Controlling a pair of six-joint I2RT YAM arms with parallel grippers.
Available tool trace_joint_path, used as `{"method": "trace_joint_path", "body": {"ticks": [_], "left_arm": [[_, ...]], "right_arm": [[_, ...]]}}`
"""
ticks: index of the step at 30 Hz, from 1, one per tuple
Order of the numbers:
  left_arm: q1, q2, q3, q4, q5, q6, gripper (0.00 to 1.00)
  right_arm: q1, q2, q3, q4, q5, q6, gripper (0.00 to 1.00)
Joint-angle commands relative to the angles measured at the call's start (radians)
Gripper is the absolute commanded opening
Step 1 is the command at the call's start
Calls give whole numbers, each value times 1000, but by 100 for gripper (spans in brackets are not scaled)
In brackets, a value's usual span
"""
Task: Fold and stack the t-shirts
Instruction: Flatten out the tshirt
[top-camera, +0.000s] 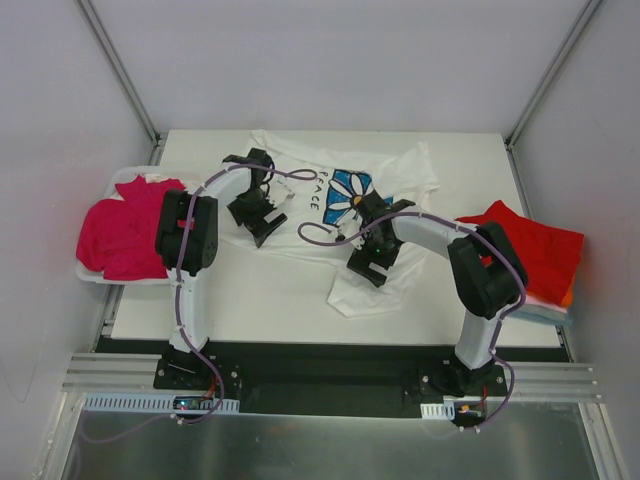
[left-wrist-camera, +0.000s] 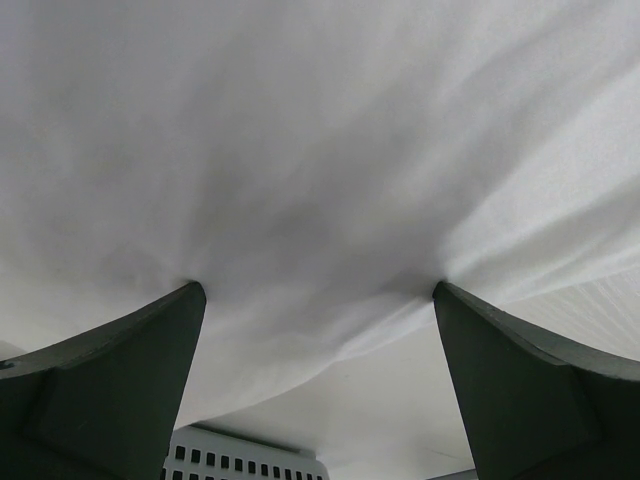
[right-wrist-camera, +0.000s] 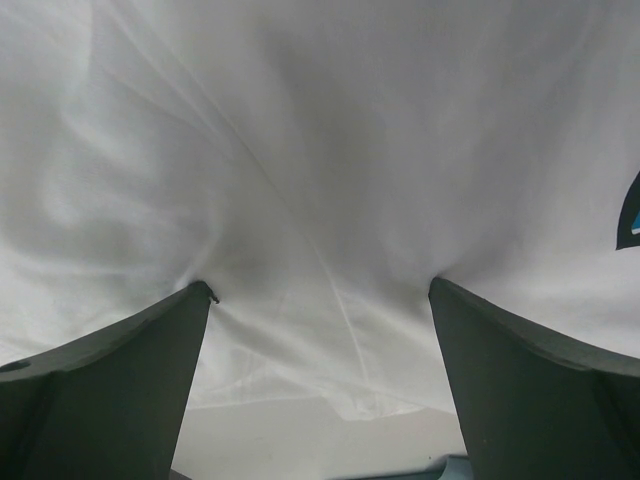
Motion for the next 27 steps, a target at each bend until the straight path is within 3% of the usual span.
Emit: {"method": "trace_joint_path", "body": {"ticks": [1, 16, 27], "left_arm": [[-13, -16, -42, -23, 76, -28, 99], [-86, -95, -186, -18, 104, -62, 100], [-140, -139, -253, 2, 124, -91, 99]], "right_arm": [[-7, 11, -42, -76, -5, -2, 96], [-15, -87, -125, -112, 7, 10, 97], [-90, -153, -200, -132, 52, -54, 97]]}}
